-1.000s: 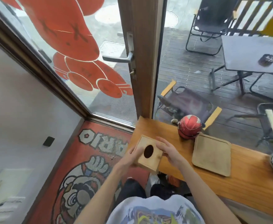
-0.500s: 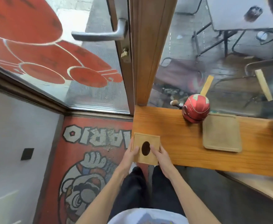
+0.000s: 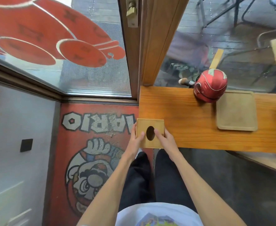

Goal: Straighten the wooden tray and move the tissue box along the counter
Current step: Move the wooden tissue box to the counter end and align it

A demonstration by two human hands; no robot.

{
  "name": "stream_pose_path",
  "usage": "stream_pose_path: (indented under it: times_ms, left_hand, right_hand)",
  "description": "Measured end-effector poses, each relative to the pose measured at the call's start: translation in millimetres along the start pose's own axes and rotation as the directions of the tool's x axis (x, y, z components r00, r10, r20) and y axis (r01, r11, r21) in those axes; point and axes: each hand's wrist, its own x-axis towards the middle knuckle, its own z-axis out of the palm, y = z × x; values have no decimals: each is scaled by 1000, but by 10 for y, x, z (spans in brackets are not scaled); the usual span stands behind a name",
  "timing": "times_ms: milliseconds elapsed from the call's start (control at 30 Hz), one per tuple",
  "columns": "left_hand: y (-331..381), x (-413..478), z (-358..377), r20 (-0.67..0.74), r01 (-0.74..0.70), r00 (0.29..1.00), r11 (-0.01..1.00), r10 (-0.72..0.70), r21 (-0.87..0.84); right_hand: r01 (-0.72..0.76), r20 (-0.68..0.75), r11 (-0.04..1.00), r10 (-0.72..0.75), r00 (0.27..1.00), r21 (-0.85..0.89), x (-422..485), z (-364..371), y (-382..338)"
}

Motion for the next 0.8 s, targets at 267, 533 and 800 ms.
stream_pose_path:
  times_ms: [267,533,800]
  left_hand:
    - [-35,17,-8,34,-5,999,1000,4,6]
    - [-20,-60,-7,51,35,998,999,-34,-24]
    - [-195,-56,-147,59,123,991,987,-117,-101]
  right_hand:
    - [19,-20,990,-22,1000,-139,15,-38,88]
    - [48,-1,977,-50,999,-207,-14,-75,115]
    - [200,152,770,-135,979,-606,-187,-323,421]
